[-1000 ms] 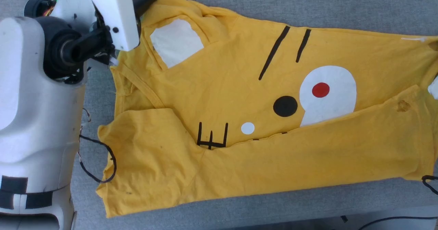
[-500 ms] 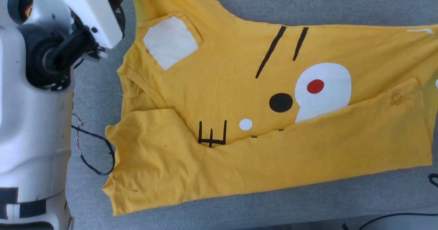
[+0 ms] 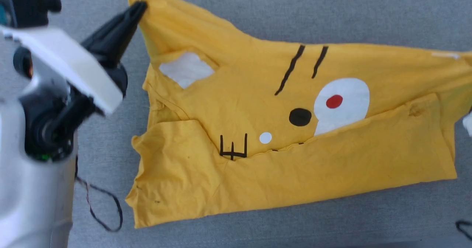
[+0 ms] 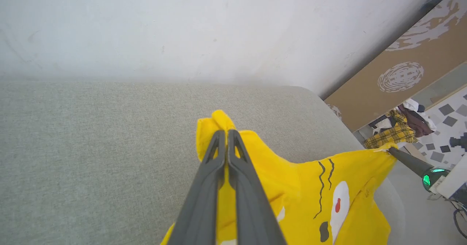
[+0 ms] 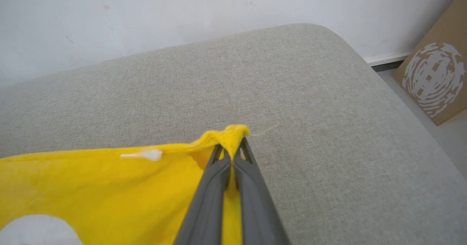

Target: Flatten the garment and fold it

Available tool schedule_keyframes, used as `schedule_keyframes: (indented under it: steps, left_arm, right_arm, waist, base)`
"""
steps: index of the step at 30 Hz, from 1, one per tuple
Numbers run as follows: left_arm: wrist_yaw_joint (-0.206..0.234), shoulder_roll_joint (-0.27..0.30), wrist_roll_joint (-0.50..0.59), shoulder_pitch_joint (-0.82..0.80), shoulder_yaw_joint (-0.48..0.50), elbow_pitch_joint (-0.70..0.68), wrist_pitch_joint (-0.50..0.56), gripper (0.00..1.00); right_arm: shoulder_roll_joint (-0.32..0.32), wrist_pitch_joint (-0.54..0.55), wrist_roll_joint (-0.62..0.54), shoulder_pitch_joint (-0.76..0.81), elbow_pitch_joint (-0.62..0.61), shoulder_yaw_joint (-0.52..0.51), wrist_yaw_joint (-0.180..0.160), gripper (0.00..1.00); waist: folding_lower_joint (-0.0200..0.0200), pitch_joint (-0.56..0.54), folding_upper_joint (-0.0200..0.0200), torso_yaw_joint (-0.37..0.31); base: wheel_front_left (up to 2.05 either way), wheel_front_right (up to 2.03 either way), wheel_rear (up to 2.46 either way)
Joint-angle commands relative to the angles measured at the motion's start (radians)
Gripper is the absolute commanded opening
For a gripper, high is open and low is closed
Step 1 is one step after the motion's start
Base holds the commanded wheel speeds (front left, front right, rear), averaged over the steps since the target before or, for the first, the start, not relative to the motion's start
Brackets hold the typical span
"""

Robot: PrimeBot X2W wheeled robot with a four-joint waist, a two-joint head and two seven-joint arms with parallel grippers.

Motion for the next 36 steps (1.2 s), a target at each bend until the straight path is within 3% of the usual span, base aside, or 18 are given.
schedule_keyframes:
  steps: [1,10,19,26,36]
  left_arm:
    - [-0.007,0.006,-0.008,0.025,0.006,-0.015,-0.008,0.0]
    - [0.005,0.025,-0.087,0.333,0.051,-0.205,0.0,0.0]
    - [0.031,0.016,-0.163,0.614,0.073,-0.262,0.029,0.0]
    - [0.055,0.019,-0.143,0.676,0.031,-0.187,0.067,0.0]
    - [0.082,0.016,-0.104,0.586,-0.054,0.042,0.138,0.0]
  right_arm:
    - [0.005,-0.005,0.008,0.02,-0.01,-0.005,-0.002,0.0]
    - [0.044,0.016,0.079,0.212,-0.076,-0.058,-0.002,0.0]
    - [0.066,0.08,0.122,0.358,-0.084,-0.075,-0.002,0.0]
    - [0.068,0.125,0.106,0.393,-0.056,-0.049,-0.002,0.01]
    - [0.058,0.147,0.052,0.356,0.065,0.008,-0.002,0.02]
  waist:
    - [0.0001,-0.031,0.0,0.011]
    - [0.0001,-0.114,0.0,0.018]
    - [0.0001,-0.165,0.0,0.027]
    - [0.0001,-0.174,0.0,0.045]
    - [0.0001,-0.175,0.0,0.054]
  base:
    - [0.0,0.0,0.0]
    - [0.0,0.0,0.0]
    - [0.0,0.0,0.0]
    - [0.0,0.0,0.0]
    - [0.0,0.0,0.0]
